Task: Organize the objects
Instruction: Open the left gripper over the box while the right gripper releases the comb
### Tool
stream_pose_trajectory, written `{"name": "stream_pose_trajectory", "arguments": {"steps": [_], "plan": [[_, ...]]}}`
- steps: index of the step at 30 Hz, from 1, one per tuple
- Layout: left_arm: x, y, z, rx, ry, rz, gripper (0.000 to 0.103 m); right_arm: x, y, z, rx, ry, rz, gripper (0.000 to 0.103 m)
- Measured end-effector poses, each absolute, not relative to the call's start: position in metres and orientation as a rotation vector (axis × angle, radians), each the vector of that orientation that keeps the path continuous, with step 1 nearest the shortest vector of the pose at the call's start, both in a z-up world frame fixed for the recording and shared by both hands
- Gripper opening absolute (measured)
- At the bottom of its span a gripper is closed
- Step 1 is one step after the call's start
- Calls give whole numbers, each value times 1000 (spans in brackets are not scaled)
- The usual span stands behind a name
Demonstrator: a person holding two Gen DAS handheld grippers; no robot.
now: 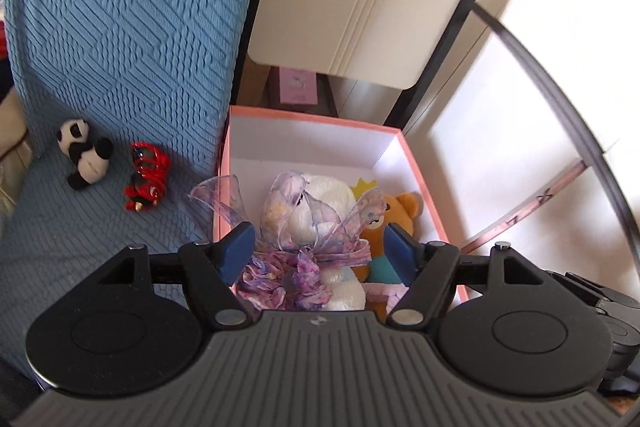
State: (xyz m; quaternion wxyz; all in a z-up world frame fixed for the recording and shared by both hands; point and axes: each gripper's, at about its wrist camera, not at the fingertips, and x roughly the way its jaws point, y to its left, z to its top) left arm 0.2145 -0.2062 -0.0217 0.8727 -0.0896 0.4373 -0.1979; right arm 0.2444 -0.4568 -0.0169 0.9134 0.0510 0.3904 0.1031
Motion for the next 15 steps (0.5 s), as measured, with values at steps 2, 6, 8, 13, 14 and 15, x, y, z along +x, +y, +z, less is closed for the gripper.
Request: {"name": "stream_pose_trajectory", "arguments": {"steps": [2,6,8,13,14,15], "plan": [[206,-198,-13,-178,893,-413,76,235,-452,-9,109,789,220,56],[189,-178,-1,-173,865,-416,76,215,-442,4,120,769,234,56],[183,-167,3,-180,855,-409,76,205,-435,9,119,761,238,56],[173,-140,6,-204,842,-397,76,183,-416,12,124,753,263,56],[172,-135,6,-206,840,-395,76,178,-411,12,125,752,269,56],[170,-131,5,-206,839,-393,76,174,-407,13,126,753,272,56]]}}
